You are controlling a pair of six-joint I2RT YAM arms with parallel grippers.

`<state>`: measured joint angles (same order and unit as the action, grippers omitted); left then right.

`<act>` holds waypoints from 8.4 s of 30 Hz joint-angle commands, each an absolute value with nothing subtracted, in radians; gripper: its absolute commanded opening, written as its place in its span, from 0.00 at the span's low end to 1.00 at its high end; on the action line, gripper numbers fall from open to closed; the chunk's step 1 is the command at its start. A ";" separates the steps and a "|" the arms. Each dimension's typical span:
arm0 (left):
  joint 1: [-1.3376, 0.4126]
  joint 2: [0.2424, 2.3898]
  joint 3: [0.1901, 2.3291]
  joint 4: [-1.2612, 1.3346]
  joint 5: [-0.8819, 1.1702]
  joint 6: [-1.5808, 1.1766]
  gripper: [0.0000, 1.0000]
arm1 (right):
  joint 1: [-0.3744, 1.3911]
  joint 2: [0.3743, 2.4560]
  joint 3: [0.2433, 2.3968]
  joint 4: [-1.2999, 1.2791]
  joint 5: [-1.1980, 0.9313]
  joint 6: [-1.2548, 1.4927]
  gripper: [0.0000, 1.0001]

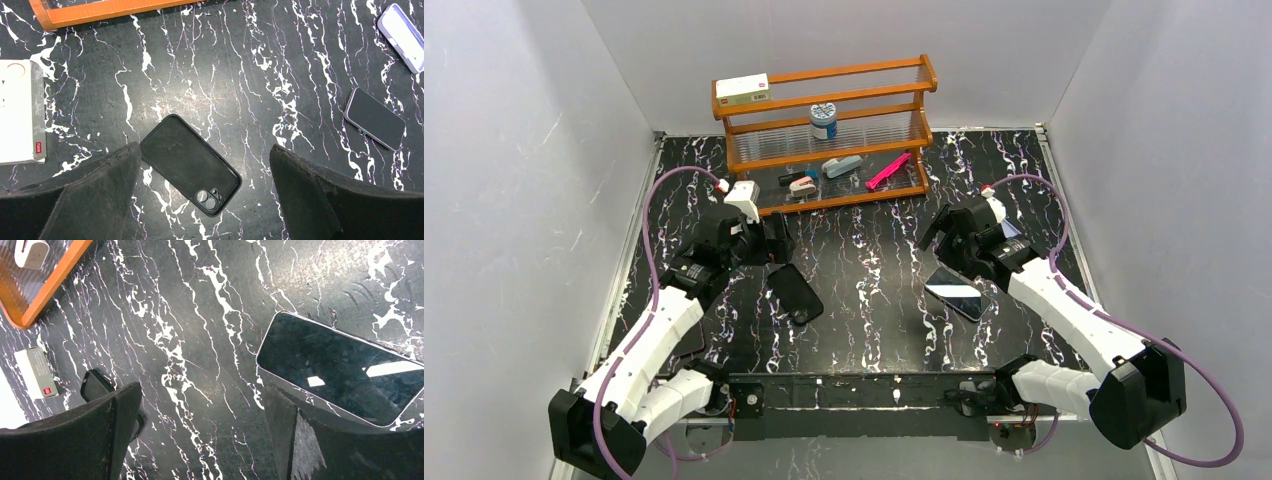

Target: Put the phone into the phone case

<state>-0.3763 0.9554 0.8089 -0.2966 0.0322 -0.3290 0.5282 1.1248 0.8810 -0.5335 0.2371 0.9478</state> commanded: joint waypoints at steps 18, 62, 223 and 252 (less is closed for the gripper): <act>-0.379 0.870 0.780 -0.336 -0.035 -0.286 0.98 | 0.501 1.200 0.985 -0.709 0.563 1.324 0.94; -0.400 0.854 0.785 -0.354 -0.025 -0.255 0.98 | -0.115 1.720 1.060 -0.577 0.319 1.615 0.41; -0.400 0.763 0.792 -0.397 -0.188 -0.265 0.98 | 0.544 1.362 0.777 -0.435 -0.084 0.854 0.94; -0.400 0.757 0.788 -0.401 -0.186 -0.264 0.98 | 0.495 1.391 0.908 -1.046 0.365 1.768 0.99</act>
<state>-0.3965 0.7712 0.7799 -0.3977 -0.1848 -0.2649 0.5072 1.4387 0.8829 -1.0336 0.3004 1.6749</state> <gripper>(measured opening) 0.981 0.985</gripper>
